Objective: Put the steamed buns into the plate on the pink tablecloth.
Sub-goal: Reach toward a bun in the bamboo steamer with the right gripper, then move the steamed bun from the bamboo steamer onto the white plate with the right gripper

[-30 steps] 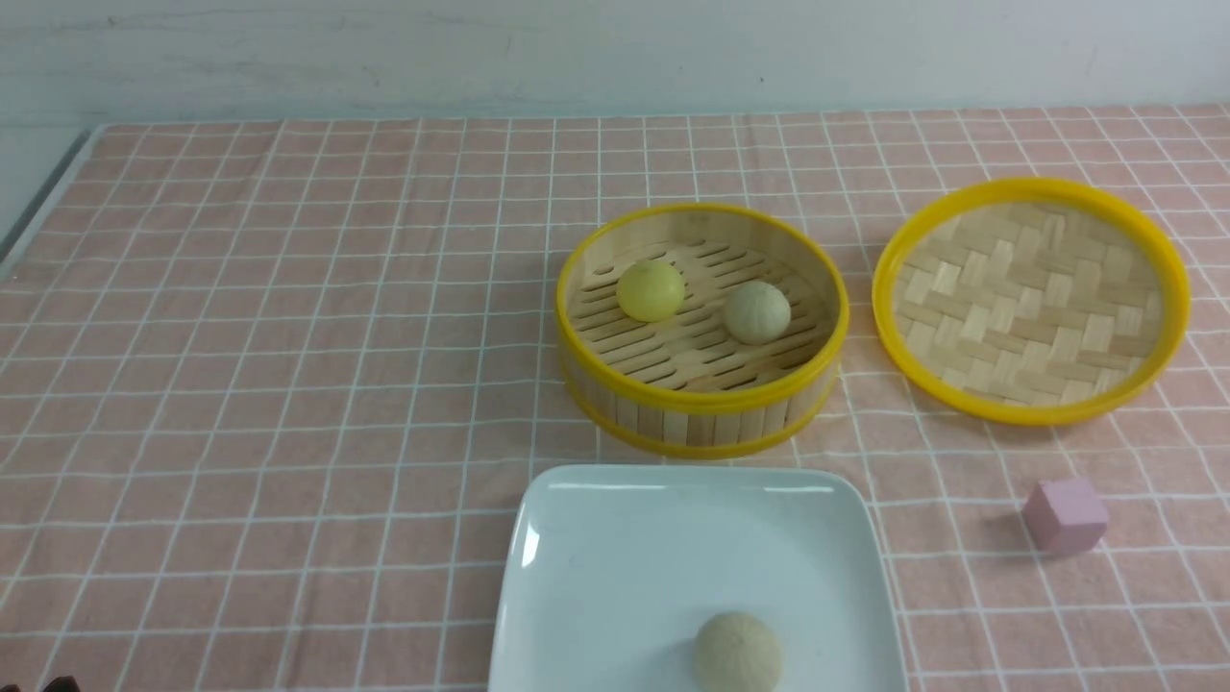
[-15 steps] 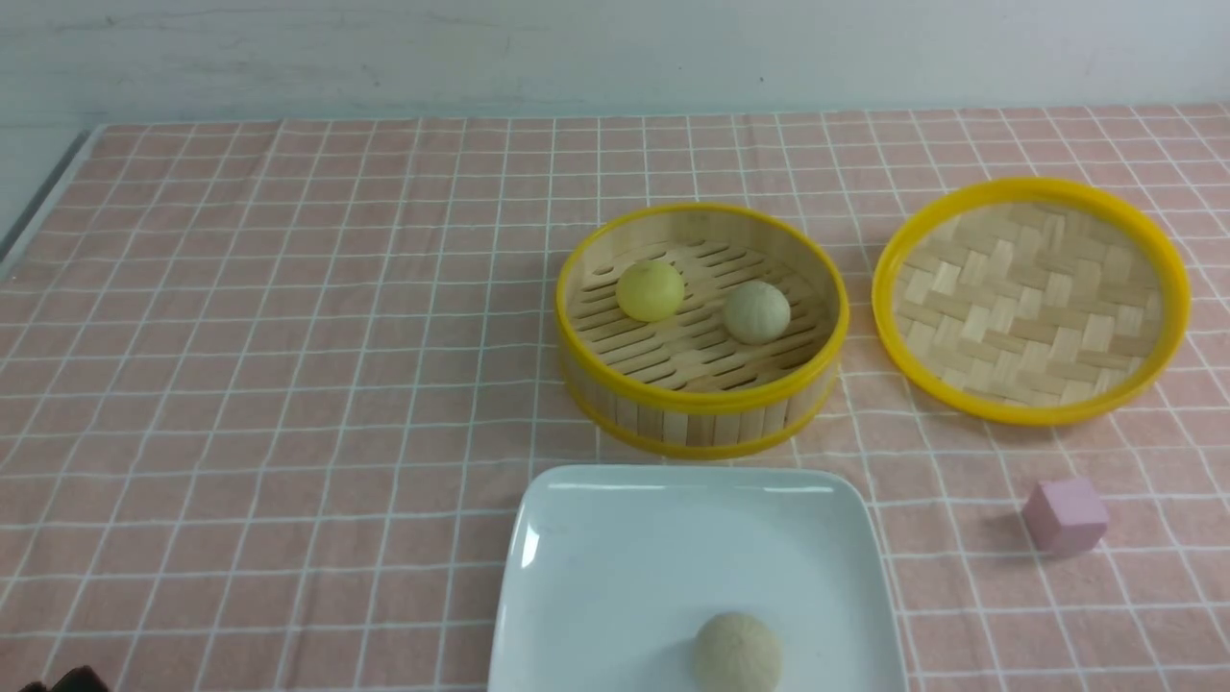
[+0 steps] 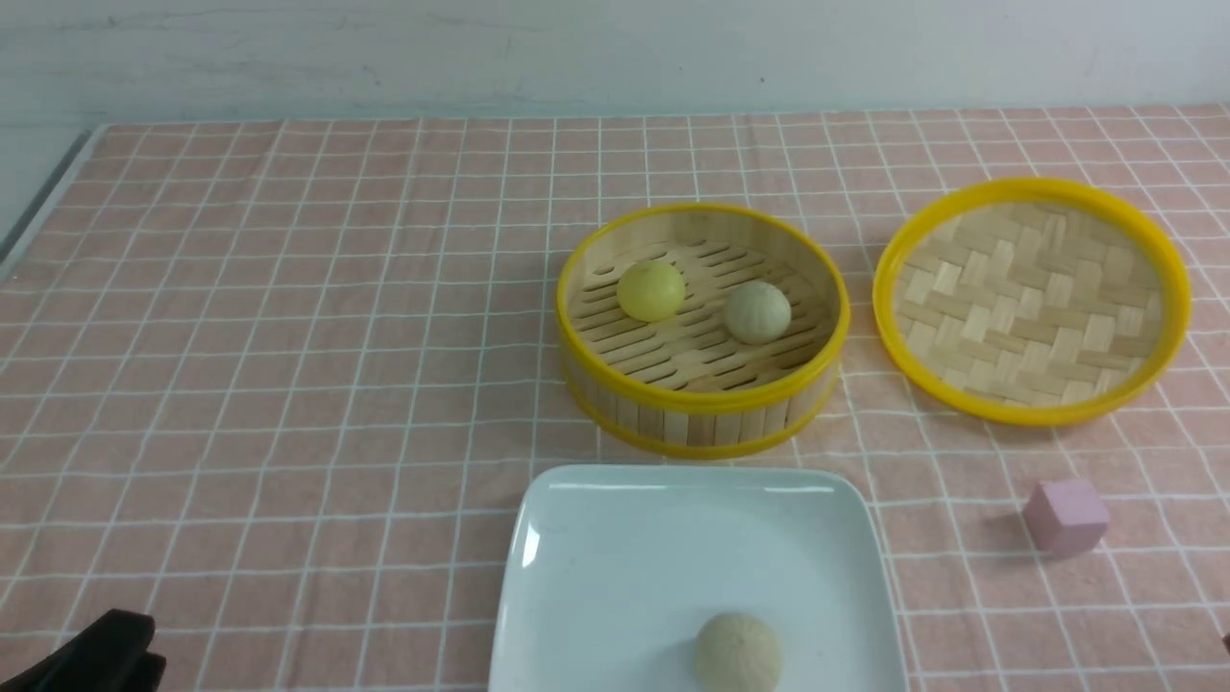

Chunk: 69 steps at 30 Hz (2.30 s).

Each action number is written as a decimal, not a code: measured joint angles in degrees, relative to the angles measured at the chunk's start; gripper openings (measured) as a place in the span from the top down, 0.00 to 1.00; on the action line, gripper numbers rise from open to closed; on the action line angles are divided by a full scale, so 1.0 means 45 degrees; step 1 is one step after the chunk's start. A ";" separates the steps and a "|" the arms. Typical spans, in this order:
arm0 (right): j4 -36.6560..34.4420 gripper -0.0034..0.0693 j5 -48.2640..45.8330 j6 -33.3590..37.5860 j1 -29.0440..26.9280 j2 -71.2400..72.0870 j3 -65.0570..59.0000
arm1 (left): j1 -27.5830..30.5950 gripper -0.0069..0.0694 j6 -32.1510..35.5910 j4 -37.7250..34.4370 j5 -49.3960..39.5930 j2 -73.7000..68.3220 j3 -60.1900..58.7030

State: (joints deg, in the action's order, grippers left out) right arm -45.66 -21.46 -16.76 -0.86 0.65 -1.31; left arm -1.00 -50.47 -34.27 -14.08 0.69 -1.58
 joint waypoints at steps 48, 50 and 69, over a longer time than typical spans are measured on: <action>0.4304 0.40 -0.2082 0.9338 0.4687 -2.4920 1.9630 | 0.0000 0.88 1.0860 0.1720 -0.8855 -1.0719 0.7760; 0.4316 0.38 -0.1721 0.9338 0.4687 -2.5166 1.9676 | 0.0000 0.88 1.0860 0.1720 -0.8843 -1.0719 0.7760; 0.4082 0.92 -0.8331 0.8615 0.4788 -2.0596 1.9902 | 0.0000 0.86 1.0860 0.1720 -0.8772 -1.0719 0.7760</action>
State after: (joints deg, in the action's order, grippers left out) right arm -27.29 -58.95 22.00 20.69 -92.03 88.25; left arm -1.00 -1.60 -26.53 -53.55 -47.55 33.34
